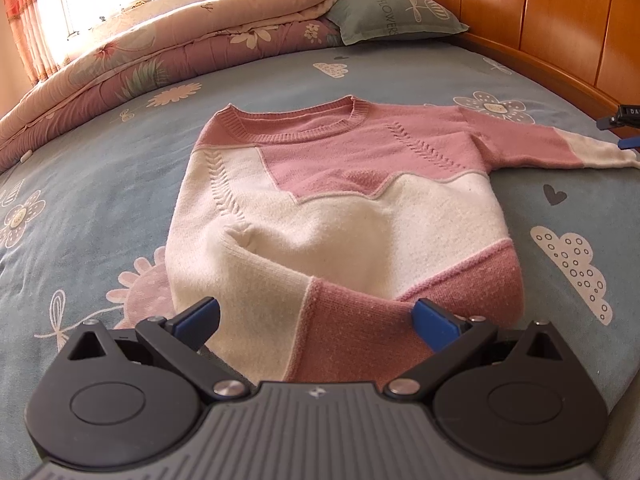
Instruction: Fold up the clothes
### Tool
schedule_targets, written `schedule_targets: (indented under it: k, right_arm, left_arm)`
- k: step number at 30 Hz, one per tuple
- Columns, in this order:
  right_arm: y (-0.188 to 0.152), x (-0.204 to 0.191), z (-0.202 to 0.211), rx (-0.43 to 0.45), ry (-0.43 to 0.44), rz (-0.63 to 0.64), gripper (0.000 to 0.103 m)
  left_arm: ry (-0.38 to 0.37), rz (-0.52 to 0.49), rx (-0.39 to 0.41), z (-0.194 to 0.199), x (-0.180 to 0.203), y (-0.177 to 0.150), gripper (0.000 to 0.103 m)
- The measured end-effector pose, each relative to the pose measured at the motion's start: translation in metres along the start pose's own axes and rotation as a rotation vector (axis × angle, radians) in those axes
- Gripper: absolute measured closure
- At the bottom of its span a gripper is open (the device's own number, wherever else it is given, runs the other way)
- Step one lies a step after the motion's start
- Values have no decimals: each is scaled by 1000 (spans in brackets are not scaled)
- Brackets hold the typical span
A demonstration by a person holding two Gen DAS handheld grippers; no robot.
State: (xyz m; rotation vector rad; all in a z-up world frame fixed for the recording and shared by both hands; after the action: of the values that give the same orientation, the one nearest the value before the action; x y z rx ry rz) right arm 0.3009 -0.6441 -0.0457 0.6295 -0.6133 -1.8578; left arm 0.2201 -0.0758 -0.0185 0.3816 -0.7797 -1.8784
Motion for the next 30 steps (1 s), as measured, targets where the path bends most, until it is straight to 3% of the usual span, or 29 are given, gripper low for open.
schedule_targets:
  k: [2, 3, 6, 8, 12, 18, 24, 27, 30]
  right_arm:
    - [-5, -11, -13, -48, 60, -3, 0]
    - [-6, -10, -17, -43, 48, 2, 0]
    - [-5, 6, -12, -25, -26, -53, 0]
    - [-2, 21, -8, -23, -127, -102, 0]
    - [-1, 17, 4, -20, -191, -77, 0]
    - [-12, -79, 41, -5, 53, 49, 0]
    - [-65, -213, 86, -37, 332, 276, 0]
    - [-98, -268, 109, -37, 401, 395, 0]
    - [-135, -317, 131, -21, 400, 568, 0]
  left_arm:
    - [-1, 5, -2, 0, 0, -1, 1]
    - [-1, 4, -2, 0, -1, -1, 1]
    - [-3, 4, -7, 0, -2, -3, 1]
    - [-10, 14, -9, -1, -5, -5, 1]
    - [-15, 26, -7, -1, -5, -7, 1]
    - [-29, 23, -16, 11, -2, -13, 1]
    - [-71, 46, -23, 26, -2, -28, 1]
    - [-69, 46, -31, 36, -6, -38, 1]
    - [-60, 63, -30, 49, -16, -50, 1]
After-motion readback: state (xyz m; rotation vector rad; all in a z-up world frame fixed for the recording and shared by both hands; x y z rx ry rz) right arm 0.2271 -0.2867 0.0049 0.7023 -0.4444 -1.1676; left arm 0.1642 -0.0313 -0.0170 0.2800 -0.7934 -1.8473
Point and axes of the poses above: each gripper's, at about its wrist camera, not at the fingertips, and z roughly against the way its jaws point, x to its right, y to its top, the point moved 2 cm from there along -z, roughly the way its jaws point, and after that the axes turned 14 degrees about -y, right-handed, at the moved point
